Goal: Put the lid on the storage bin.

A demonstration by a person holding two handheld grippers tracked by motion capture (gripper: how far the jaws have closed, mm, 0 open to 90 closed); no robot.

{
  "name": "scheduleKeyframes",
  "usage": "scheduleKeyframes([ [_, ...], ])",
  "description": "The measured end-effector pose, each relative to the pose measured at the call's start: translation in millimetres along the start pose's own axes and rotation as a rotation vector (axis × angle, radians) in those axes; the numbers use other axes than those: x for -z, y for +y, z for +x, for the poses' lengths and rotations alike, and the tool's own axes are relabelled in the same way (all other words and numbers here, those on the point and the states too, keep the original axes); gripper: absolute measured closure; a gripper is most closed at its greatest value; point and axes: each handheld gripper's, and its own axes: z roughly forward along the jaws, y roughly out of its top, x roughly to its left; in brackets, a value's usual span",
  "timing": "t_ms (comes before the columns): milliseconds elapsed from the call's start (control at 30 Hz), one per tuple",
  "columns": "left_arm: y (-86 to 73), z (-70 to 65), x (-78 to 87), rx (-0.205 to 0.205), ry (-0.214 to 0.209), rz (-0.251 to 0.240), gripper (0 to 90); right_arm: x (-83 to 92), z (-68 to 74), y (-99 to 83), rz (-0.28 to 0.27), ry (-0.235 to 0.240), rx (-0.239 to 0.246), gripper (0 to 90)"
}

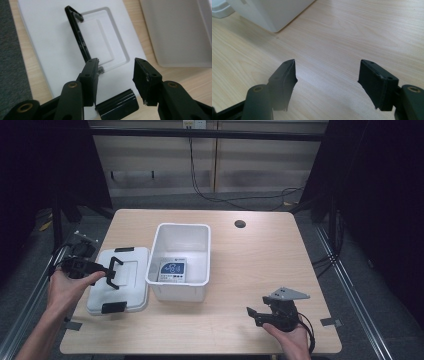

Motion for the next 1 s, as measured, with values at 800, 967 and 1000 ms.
scheduleKeyframes([
  [800, 40.8, 15.9, -31.4, 0.111, 0.106, 0.163, 66.4, -1.8, 1.6, -1.3, 0.025, 0.013, 0.008, 29.7],
  [967, 47.0, 14.9, -43.2, 0.134, 0.154, 0.194, 68.6, -1.9, 2.0, -1.7, 0.027, 0.017, 0.006, 29.7],
  [1000, 48.1, 14.1, -44.4, 0.129, 0.164, 0.198, 69.7, -1.7, 2.1, -1.8, 0.029, 0.017, 0.002, 29.7],
])
